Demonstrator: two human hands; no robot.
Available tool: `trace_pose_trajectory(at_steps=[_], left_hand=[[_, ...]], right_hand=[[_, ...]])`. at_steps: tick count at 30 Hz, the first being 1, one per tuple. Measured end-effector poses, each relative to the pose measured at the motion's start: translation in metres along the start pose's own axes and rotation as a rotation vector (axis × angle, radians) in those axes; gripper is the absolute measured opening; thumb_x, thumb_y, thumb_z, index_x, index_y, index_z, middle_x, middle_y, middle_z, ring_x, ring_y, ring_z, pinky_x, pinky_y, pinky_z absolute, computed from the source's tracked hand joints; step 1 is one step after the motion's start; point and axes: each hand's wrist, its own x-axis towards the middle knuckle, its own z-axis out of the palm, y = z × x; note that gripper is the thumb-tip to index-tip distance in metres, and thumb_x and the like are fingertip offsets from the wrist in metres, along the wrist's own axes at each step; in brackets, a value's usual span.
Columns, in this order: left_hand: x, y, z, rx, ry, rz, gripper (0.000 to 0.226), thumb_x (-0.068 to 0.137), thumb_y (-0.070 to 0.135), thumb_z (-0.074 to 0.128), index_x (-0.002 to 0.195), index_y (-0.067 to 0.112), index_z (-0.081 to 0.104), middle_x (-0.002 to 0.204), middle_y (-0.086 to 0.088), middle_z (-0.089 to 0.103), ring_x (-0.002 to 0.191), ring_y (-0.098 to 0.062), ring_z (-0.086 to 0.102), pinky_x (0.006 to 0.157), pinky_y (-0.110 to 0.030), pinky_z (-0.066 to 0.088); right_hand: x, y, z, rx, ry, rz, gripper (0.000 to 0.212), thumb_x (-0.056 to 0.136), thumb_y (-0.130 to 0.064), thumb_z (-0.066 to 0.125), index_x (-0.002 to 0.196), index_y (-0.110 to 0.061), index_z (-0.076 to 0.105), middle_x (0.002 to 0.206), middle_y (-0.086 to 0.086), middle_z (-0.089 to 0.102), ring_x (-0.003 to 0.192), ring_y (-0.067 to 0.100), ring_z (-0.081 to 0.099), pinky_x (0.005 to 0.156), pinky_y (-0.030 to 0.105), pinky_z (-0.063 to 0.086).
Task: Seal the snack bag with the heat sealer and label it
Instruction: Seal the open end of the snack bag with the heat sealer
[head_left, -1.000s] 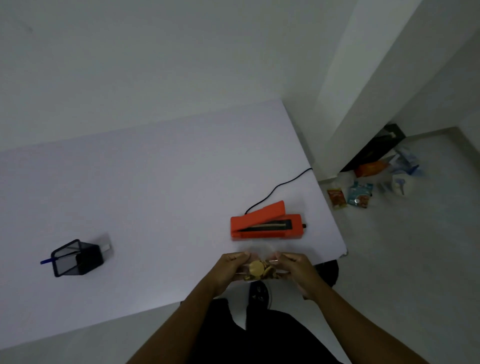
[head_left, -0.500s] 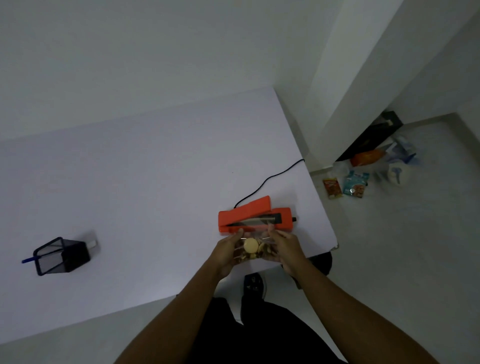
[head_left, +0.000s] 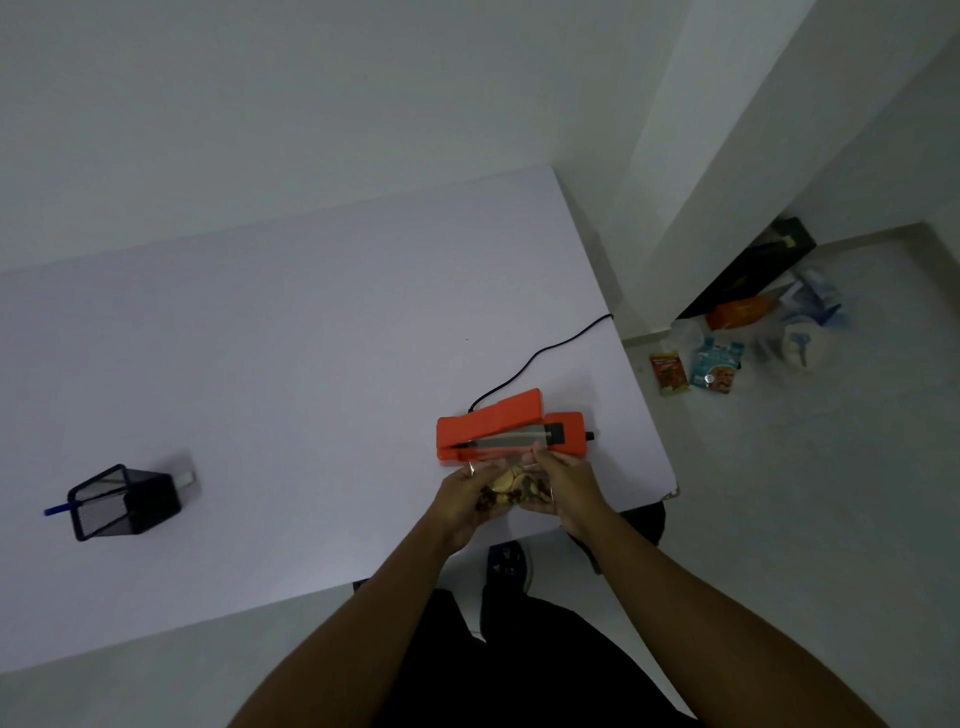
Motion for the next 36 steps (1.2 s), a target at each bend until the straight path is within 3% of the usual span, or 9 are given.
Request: trace_pose_trajectory(at_steps=[3,8,12,17,23,28,32,36], left_hand=[[0.001,-0.002,-0.002,0.011,0.009,0.005,0.035,0.085,0.019,0.073,0.114,0.0,0.065,0.111,-0.021,0.07,0.104,-0.036,0.067,0.091,-0.045,0.056],[0.001,-0.001,-0.002,0.024,0.008,0.011,0.029,0.085,0.014,0.073,0.109,0.0,0.068,0.11,-0.022,0.071,0.104,-0.036,0.067,0.093,-0.044,0.056],[0.0,0.0,-0.001,0.021,0.011,0.02,0.019,0.086,0.01,0.07,0.104,0.002,0.069,0.107,-0.02,0.073,0.099,-0.033,0.069,0.09,-0.042,0.057],[0.002,0.001,-0.002,0.028,0.038,0.014,0.022,0.085,0.009,0.071,0.106,0.001,0.068,0.106,-0.018,0.073,0.102,-0.034,0.069,0.092,-0.045,0.056],[0.004,0.002,-0.002,0.024,0.035,0.009,0.021,0.085,0.009,0.071,0.105,0.001,0.068,0.106,-0.018,0.073,0.101,-0.032,0.07,0.089,-0.041,0.058],[0.006,0.005,-0.004,0.037,0.022,0.015,0.022,0.085,0.01,0.071,0.106,0.003,0.068,0.107,-0.017,0.073,0.102,-0.032,0.069,0.089,-0.041,0.058],[0.008,0.006,-0.006,0.042,0.022,0.016,0.024,0.085,0.009,0.071,0.109,0.003,0.067,0.109,-0.018,0.073,0.103,-0.034,0.069,0.092,-0.045,0.056],[0.009,0.007,-0.006,0.037,0.021,0.015,0.022,0.085,0.008,0.071,0.106,0.004,0.067,0.11,-0.019,0.072,0.105,-0.035,0.068,0.094,-0.048,0.055]], right_hand=[[0.001,-0.001,-0.001,0.008,0.01,-0.008,0.036,0.09,-0.038,0.067,0.097,-0.003,0.072,0.095,0.015,0.077,0.087,0.031,0.075,0.072,0.046,0.063],[0.001,0.001,-0.002,0.022,-0.02,-0.024,0.033,0.087,-0.038,0.071,0.107,-0.012,0.07,0.095,0.013,0.078,0.086,0.029,0.076,0.079,0.051,0.061],[-0.002,-0.003,-0.006,-0.023,0.073,0.025,0.032,0.088,-0.036,0.065,0.096,-0.005,0.073,0.09,0.016,0.077,0.083,0.03,0.075,0.073,0.043,0.063],[-0.019,-0.015,-0.02,-0.317,0.338,-0.357,0.041,0.099,-0.036,0.052,0.073,-0.008,0.068,0.073,0.01,0.071,0.068,0.023,0.067,0.061,0.031,0.052],[-0.055,-0.067,-0.007,-0.221,0.212,-0.646,0.033,0.098,-0.033,0.055,0.077,-0.008,0.06,0.067,-0.003,0.058,0.057,-0.002,0.054,0.055,0.01,0.044],[-0.066,-0.09,0.008,-0.279,0.084,-0.779,0.022,0.09,-0.034,0.067,0.095,-0.013,0.065,0.084,0.002,0.066,0.078,0.012,0.063,0.068,0.018,0.053],[-0.066,-0.091,0.015,-0.293,0.088,-0.76,0.022,0.085,-0.03,0.075,0.096,-0.014,0.065,0.079,-0.001,0.063,0.076,0.015,0.064,0.067,0.023,0.057],[-0.063,-0.085,0.008,-0.258,0.118,-0.736,0.013,0.086,-0.024,0.075,0.091,-0.017,0.065,0.083,0.008,0.065,0.079,0.02,0.066,0.069,0.028,0.06]])
